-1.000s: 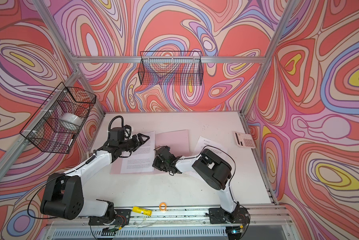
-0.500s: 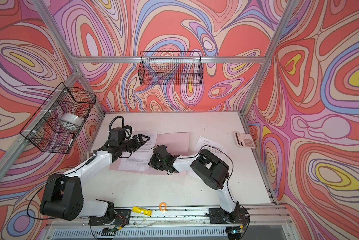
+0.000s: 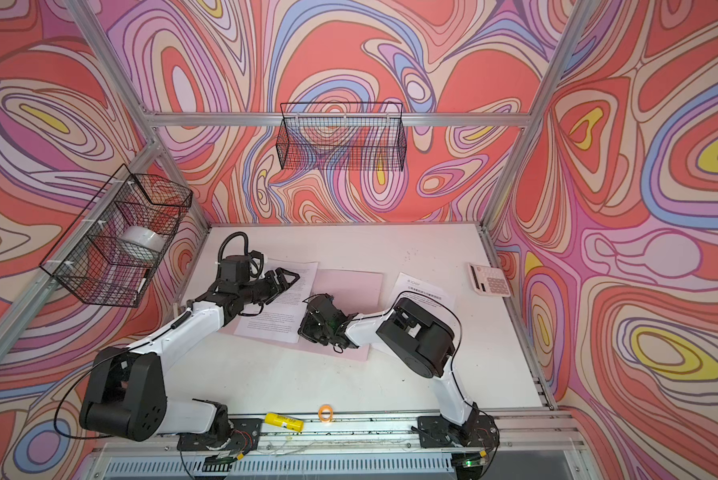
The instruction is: Put the files into the folder
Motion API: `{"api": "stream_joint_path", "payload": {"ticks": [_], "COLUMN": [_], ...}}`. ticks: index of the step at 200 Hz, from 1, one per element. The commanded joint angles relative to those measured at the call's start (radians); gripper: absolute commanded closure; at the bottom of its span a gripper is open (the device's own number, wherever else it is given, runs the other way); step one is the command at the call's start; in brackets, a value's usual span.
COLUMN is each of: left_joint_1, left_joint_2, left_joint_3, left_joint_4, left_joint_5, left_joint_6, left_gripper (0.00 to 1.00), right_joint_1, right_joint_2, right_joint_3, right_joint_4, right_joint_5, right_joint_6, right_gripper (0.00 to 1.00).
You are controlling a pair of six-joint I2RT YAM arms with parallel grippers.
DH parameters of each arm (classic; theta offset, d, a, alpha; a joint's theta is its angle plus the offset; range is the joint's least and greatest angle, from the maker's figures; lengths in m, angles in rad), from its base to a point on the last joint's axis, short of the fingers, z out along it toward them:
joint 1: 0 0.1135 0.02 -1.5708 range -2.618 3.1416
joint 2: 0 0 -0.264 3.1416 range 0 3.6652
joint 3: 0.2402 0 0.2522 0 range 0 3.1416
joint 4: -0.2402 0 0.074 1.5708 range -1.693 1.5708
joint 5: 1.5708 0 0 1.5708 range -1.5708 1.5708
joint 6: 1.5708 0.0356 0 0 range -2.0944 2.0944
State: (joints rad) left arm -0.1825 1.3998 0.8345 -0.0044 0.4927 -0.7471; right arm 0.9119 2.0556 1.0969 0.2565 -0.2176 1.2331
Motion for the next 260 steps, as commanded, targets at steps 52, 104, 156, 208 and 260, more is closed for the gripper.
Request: {"api": "stream_joint_path", "payload": {"ticks": [52, 104, 156, 208, 260], "left_joint_1": [0.014, 0.106, 0.139, 0.209, 0.308], "left_joint_2": [-0.056, 0.039, 0.174, 0.198, 0.292], "left_joint_3": [0.069, 0.196, 0.3, 0.263, 0.261], "left_joint_4": [-0.2, -0.366, -0.515, -0.44, -0.338], "left_joint_5": [-0.29, -0.563, -0.752, -0.69, -0.389], "left_joint_6": [0.132, 0.19, 0.261, 0.316, 0.343], "left_gripper": [0.2, 0.19, 0.19, 0.19, 0.17], "right_joint_1": [-0.103, -0.127, -0.143, -0.145, -0.146], "right_joint_2": [-0.085, -0.082, -0.052, -0.044, -0.051], "right_joint_3": [-0.21, -0.227, -0.217, -0.207, -0.203], "right_joint_4": [0.119, 0.147, 0.169, 0.162, 0.149], "right_joint_5": [-0.046, -0.111, -0.159, -0.163, -0.161], "right_joint_6": [0.029, 0.0, -0.003, -0.004, -0.011], "right_gripper": [1.0, 1.0, 1.0, 1.0, 1.0]}}
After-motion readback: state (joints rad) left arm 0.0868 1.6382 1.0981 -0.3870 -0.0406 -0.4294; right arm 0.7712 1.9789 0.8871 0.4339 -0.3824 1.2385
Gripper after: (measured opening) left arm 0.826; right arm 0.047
